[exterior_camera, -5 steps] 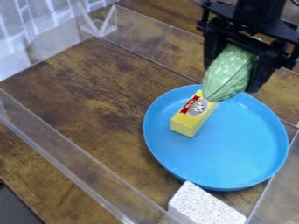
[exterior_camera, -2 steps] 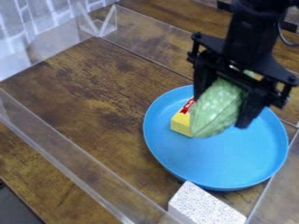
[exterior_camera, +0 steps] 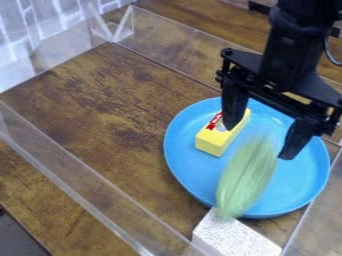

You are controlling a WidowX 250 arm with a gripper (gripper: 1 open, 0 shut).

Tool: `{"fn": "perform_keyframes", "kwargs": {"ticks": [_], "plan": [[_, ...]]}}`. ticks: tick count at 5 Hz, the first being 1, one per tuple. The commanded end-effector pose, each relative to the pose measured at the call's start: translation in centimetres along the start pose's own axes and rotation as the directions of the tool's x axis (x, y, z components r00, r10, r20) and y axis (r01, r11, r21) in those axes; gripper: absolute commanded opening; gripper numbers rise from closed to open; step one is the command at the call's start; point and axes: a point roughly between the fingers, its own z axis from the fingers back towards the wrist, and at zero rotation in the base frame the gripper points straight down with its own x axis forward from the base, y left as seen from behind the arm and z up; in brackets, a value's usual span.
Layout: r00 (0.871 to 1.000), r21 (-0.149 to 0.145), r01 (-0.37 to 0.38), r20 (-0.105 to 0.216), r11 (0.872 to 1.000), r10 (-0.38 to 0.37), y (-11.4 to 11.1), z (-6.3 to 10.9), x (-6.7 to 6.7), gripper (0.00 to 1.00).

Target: Put the green object in the blue tray

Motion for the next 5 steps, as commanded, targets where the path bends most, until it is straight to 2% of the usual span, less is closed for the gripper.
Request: {"fn": "perform_keyframes", "kwargs": {"ticks": [1, 3, 4, 5], "plan": [[0.999, -0.022, -0.009, 0.036, 1.0, 0.009, 0.0, 0.5, 1.6, 1.0], [0.998, -0.017, -0.048, 0.036, 0.999, 0.049, 0.9, 0.5, 2.6, 1.0], [0.999, -0.012, -0.04, 0.023, 0.999, 0.04, 1.2, 0.5, 3.0, 0.0], [0.999, -0.016, -0.034, 0.013, 0.999, 0.034, 1.5, 0.5, 3.5, 1.0]]}}
